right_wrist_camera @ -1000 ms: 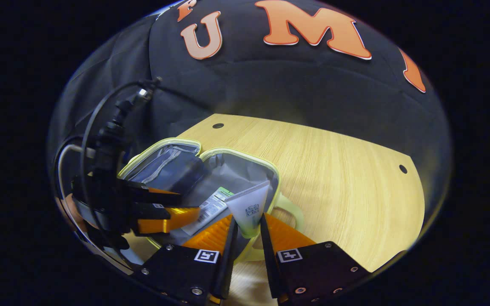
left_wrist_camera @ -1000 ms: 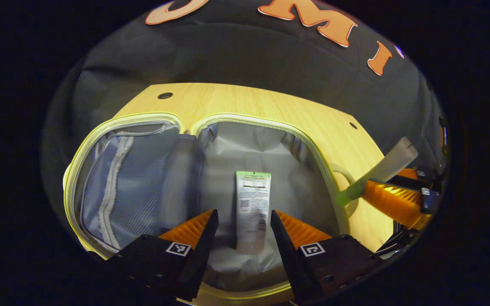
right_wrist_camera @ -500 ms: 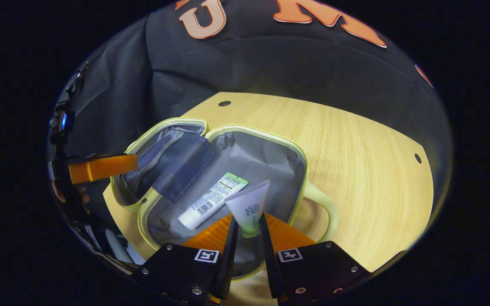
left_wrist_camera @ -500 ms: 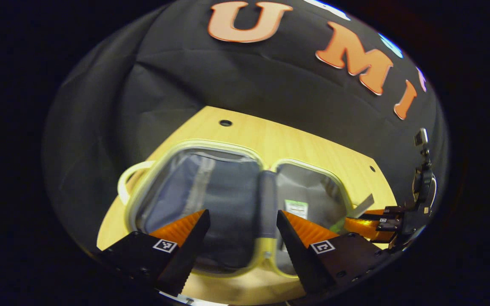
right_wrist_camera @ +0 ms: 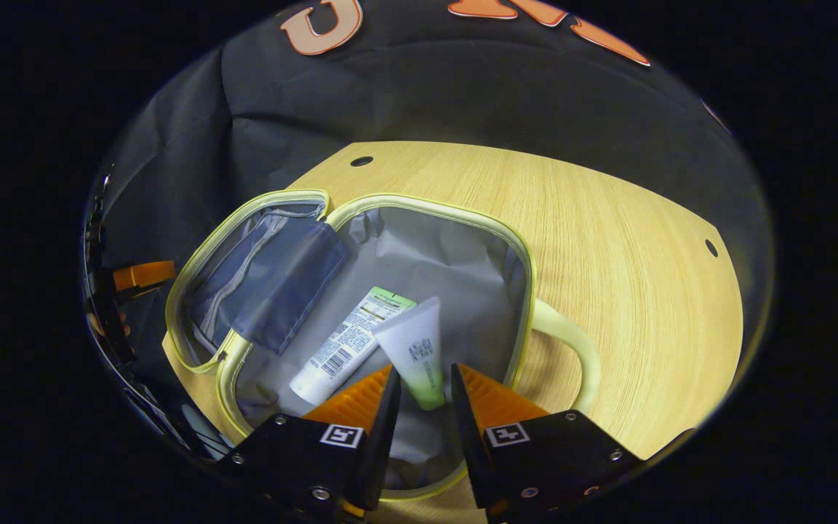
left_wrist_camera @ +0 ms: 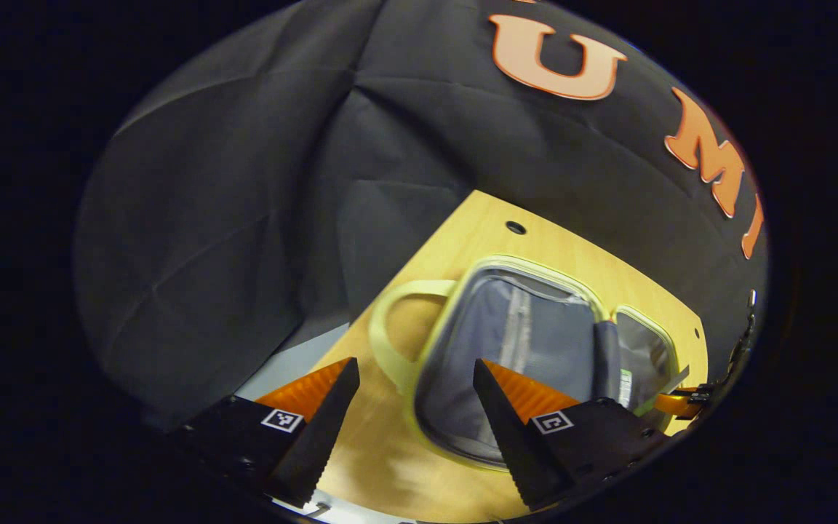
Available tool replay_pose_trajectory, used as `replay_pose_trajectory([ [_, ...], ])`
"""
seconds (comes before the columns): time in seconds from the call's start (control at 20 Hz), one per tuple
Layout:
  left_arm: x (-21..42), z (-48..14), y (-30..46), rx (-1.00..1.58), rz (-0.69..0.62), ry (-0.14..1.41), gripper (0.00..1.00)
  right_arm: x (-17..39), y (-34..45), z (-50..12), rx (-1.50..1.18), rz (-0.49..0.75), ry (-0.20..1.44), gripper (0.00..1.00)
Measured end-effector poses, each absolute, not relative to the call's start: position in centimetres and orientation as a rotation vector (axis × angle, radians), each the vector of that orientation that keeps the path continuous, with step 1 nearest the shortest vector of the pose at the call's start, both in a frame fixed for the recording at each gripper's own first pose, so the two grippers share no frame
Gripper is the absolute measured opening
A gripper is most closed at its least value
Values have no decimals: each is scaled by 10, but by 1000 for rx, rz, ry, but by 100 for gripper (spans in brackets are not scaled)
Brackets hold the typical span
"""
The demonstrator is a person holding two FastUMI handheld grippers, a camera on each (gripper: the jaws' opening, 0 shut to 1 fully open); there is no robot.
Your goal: First open the suitcase, pack the skin care products into it, and then close the suitcase.
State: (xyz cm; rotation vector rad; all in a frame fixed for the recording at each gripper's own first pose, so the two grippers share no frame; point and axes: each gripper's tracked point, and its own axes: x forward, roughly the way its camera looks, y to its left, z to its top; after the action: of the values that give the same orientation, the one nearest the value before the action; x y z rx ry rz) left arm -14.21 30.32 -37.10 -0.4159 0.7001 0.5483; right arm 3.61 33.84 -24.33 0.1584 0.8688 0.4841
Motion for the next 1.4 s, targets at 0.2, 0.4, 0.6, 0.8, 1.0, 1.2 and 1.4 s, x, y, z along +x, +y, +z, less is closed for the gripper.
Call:
replay_pose_trajectory([
  [0.2, -142, -376, 335, -446, 598, 647, 98, 44, 325, -229, 186, 452, 835, 55],
  [0.4, -128, -387, 353, -564, 614, 610, 97, 46, 309, -209, 200, 424, 775, 65],
  [0.6, -112, -420, 358, -650, 575, 698, 96, 43, 283, -186, 207, 384, 712, 76],
  [0.8, -98, -447, 355, -628, 543, 789, 80, 42, 252, -163, 215, 329, 641, 85],
  [1.0, -83, -450, 344, -567, 480, 841, 33, 41, 219, -145, 200, 267, 569, 87],
  [1.2, -80, -428, 345, -492, 483, 799, 11, 38, 198, -131, 189, 237, 506, 88],
  [1.4, -75, -367, 346, -321, 473, 689, 10, 40, 177, -115, 158, 211, 414, 89],
])
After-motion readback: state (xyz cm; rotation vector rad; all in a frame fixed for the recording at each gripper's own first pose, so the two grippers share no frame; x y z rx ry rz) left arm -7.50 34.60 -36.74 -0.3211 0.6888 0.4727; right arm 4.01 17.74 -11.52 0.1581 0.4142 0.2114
